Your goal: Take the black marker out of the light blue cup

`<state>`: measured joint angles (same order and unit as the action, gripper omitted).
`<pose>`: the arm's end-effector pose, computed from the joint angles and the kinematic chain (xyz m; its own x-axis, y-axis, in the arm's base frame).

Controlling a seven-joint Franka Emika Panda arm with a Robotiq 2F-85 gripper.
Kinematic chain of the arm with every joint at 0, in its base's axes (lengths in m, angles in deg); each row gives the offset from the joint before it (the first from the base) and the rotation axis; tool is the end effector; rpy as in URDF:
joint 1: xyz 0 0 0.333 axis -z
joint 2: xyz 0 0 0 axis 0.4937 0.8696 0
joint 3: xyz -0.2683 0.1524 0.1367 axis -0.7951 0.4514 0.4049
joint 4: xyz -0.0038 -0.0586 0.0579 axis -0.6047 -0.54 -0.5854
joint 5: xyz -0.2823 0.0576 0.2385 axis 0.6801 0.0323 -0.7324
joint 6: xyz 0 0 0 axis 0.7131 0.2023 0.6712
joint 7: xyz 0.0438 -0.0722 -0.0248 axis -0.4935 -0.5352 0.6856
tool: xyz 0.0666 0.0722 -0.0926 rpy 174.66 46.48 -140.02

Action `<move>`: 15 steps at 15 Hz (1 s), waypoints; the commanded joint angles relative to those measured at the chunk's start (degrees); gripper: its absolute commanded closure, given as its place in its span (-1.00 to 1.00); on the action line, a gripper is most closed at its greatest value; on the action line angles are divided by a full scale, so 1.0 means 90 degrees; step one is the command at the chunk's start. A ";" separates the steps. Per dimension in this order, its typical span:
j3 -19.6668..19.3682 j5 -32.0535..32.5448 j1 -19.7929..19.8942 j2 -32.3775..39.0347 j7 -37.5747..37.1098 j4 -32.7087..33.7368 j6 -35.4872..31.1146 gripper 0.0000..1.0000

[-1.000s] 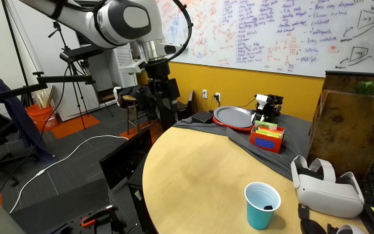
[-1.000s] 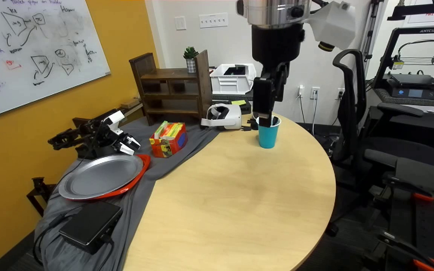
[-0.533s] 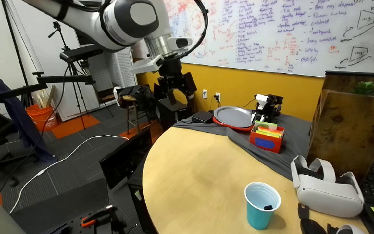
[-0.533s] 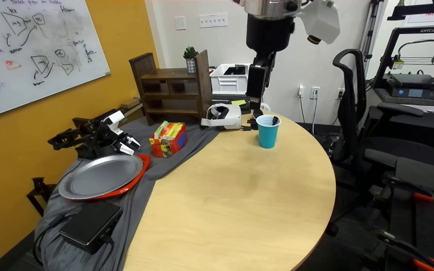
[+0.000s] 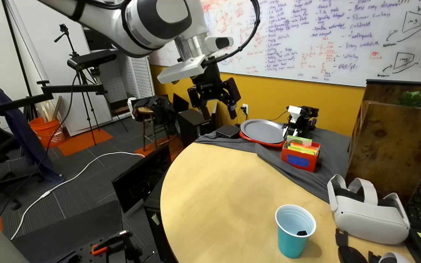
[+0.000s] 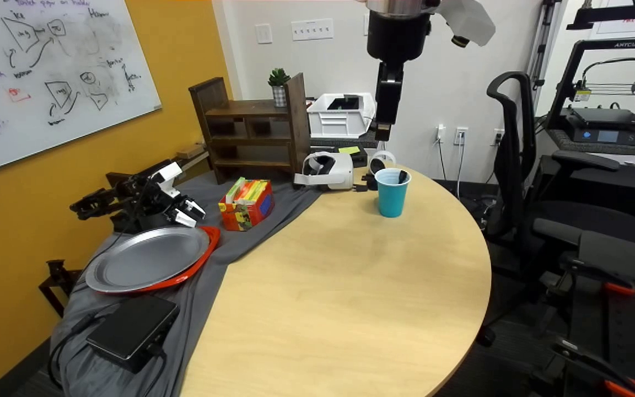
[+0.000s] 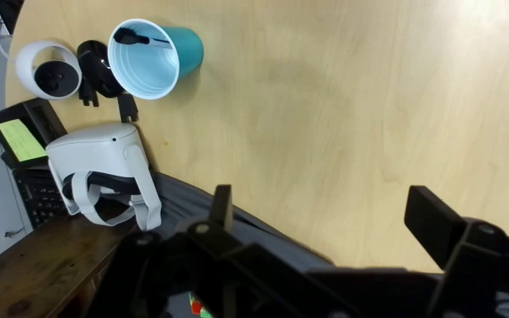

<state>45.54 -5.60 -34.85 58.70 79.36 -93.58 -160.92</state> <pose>0.4957 0.0845 0.4439 0.8799 0.4643 0.1011 0.4282 -0.8669 0.2553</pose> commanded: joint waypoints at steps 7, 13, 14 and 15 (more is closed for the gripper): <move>-0.0403 0.0056 0.0180 0.0371 0.2354 0.0574 0.0330 -1.00; -0.0609 0.0093 0.0336 0.0732 0.3637 0.0902 0.0377 -1.00; -0.0639 0.0133 0.0375 0.0809 0.3859 0.0943 0.0333 -1.00; -0.0665 0.0131 0.0407 0.0885 0.4068 0.0994 0.0313 -1.00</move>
<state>39.96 -5.34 -32.12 63.88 110.82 -87.95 -159.90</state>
